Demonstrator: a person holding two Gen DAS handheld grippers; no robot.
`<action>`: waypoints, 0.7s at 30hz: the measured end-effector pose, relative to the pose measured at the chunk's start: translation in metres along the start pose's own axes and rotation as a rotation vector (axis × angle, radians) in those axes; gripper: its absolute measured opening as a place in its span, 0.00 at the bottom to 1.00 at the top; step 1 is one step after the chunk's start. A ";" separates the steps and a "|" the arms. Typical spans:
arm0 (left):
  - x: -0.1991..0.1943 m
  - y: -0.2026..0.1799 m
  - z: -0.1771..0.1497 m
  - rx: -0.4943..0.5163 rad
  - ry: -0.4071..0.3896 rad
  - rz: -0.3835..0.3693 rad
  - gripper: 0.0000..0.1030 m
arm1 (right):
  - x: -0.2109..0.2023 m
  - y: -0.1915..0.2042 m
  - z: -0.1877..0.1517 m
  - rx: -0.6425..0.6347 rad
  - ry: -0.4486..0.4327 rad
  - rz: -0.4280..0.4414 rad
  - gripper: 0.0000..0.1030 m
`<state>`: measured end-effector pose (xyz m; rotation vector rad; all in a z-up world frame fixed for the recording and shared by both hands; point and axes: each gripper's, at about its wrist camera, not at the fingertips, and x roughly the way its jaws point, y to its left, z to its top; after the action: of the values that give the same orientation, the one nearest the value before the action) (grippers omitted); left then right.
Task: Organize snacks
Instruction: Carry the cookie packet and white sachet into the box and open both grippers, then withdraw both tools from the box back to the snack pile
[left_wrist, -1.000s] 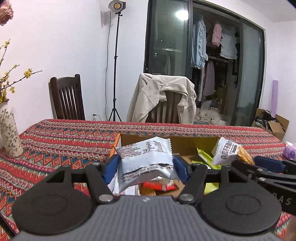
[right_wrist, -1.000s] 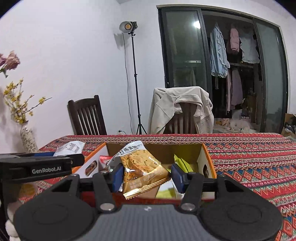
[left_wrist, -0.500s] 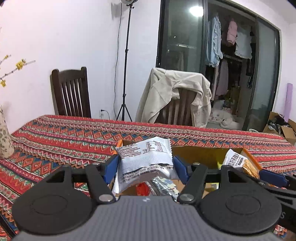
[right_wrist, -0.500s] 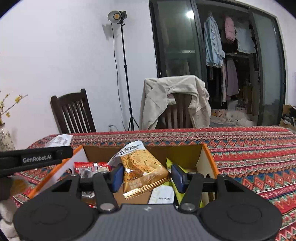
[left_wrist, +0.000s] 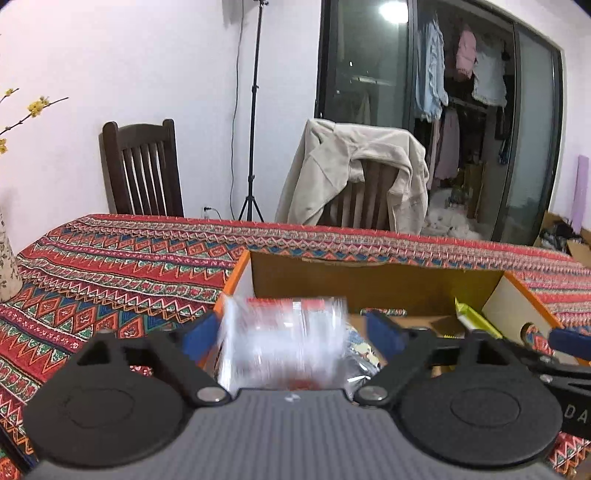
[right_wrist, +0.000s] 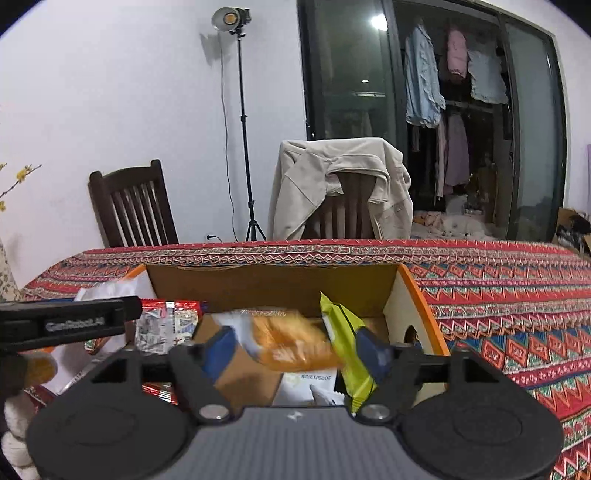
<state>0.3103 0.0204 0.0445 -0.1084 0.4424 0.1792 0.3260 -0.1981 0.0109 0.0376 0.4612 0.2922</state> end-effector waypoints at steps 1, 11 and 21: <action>-0.003 0.001 0.000 -0.008 -0.015 0.002 1.00 | 0.000 -0.002 0.000 0.015 0.000 0.003 0.90; -0.011 -0.001 0.001 -0.003 -0.056 -0.004 1.00 | -0.001 -0.007 -0.005 0.034 -0.009 -0.002 1.00; -0.023 -0.003 0.007 -0.005 -0.068 -0.021 1.00 | -0.008 -0.006 -0.004 0.033 -0.021 -0.003 1.00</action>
<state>0.2936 0.0153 0.0612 -0.1112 0.3734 0.1626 0.3188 -0.2067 0.0101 0.0718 0.4447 0.2807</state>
